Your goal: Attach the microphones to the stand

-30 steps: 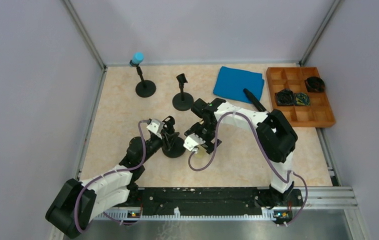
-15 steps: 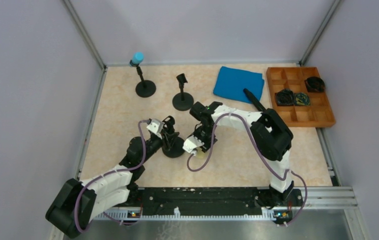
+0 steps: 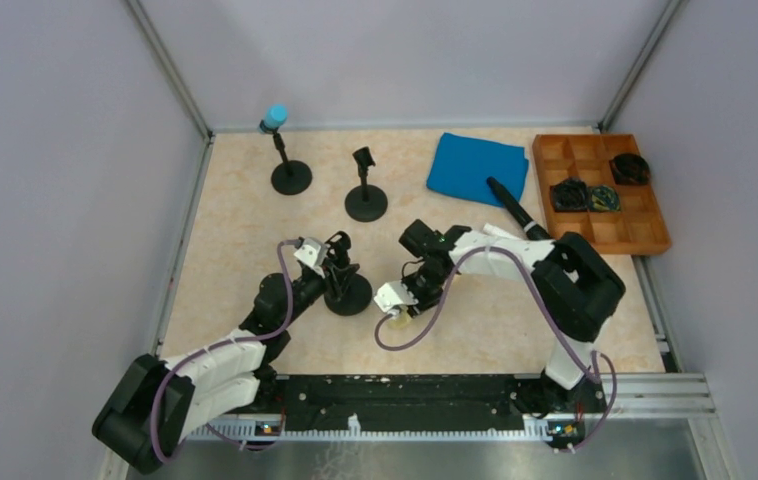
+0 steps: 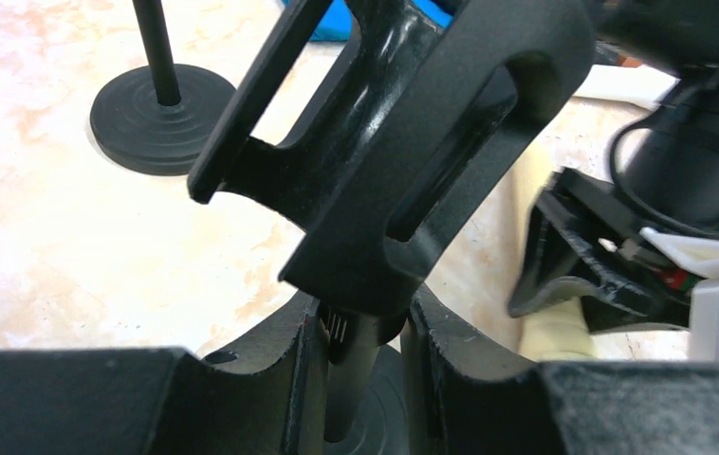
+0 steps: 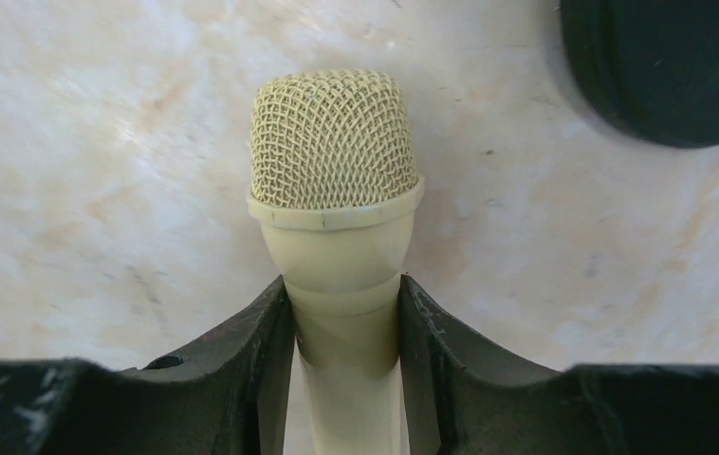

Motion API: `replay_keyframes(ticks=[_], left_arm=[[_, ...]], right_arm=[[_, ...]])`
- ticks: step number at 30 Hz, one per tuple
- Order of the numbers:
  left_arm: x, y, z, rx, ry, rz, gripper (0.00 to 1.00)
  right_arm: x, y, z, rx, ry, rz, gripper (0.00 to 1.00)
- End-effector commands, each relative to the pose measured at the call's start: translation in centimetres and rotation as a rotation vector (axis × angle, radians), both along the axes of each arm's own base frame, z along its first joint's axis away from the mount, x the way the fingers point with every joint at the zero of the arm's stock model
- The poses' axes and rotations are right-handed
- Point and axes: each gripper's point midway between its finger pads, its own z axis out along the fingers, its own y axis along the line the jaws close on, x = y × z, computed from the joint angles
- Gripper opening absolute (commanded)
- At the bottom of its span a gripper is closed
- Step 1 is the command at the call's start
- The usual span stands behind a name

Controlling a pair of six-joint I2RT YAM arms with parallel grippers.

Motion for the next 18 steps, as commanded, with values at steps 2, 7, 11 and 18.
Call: replay_keyframes(ticks=[2,7,11,18], left_arm=[[0.4,-0.5,2.6,-0.040,-0.067,-0.011,0.00],[0.4,-0.3,2.6,-0.044,-0.064,0.000,0.00],[0.5,-0.3,2.7,-0.048,-0.058,0.007,0.00],[1.0,0.0,3.0,-0.047,-0.048,0.033,0.00]], right_arm=[[-2.5,1.1,2.9,0.129,0.103,-0.359,0.00],[-1.8,-1.4,3.5,0.042,0.061,-0.635,0.00],[1.2,-2.1,4.4,0.063,-0.006,-0.965,0.00],[1.8,-0.6,3.4,0.004,0.141,-1.300,0.00]])
